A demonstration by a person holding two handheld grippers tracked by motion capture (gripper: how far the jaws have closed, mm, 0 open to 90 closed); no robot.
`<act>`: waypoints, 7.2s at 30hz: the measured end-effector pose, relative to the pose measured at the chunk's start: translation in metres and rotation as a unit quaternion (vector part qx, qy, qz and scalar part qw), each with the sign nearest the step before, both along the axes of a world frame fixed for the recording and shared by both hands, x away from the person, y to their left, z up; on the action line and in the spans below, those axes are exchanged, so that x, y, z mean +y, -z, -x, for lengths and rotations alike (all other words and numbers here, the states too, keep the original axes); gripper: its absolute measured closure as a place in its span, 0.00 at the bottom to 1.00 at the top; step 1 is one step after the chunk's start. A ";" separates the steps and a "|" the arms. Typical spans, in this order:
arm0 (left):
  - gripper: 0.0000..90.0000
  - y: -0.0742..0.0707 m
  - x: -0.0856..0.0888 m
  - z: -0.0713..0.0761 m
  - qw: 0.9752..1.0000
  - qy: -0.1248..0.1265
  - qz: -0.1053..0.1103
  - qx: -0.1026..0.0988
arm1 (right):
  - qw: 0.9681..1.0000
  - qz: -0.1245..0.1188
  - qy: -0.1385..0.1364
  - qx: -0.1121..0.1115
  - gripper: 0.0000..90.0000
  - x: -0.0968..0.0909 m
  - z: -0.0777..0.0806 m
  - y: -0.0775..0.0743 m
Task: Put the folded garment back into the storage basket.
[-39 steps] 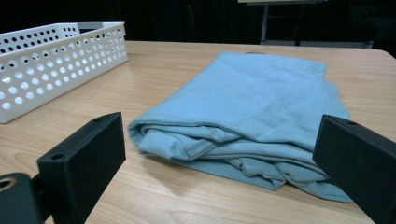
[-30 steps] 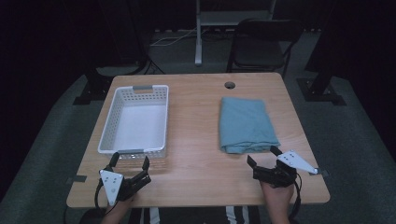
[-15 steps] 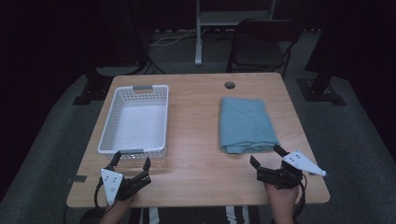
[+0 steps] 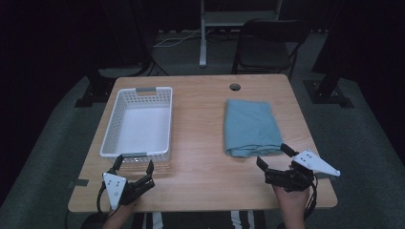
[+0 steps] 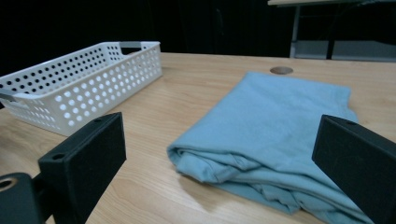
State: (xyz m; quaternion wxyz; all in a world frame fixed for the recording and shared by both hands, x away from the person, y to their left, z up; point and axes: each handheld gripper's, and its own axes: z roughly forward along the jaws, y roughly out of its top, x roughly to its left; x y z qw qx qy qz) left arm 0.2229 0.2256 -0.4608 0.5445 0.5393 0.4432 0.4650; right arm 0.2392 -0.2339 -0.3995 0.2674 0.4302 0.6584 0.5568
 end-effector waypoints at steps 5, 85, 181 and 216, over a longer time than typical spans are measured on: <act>0.04 0.000 0.000 0.000 1.000 -0.001 0.001 -0.002 | 1.000 0.003 -0.010 -0.009 0.03 0.003 0.002 -0.015; 0.04 0.000 0.000 0.000 1.000 -0.006 0.002 -0.002 | 0.975 0.062 0.034 0.213 0.05 -0.033 -0.165 -0.009; 0.04 0.000 0.000 0.000 1.000 -0.005 0.002 -0.002 | 0.937 -0.125 -0.144 0.292 0.81 -0.044 -0.188 0.009; 0.04 0.000 0.000 0.000 1.000 -0.004 0.002 -0.001 | 0.942 -0.172 -0.171 0.232 0.81 -0.044 -0.183 -0.051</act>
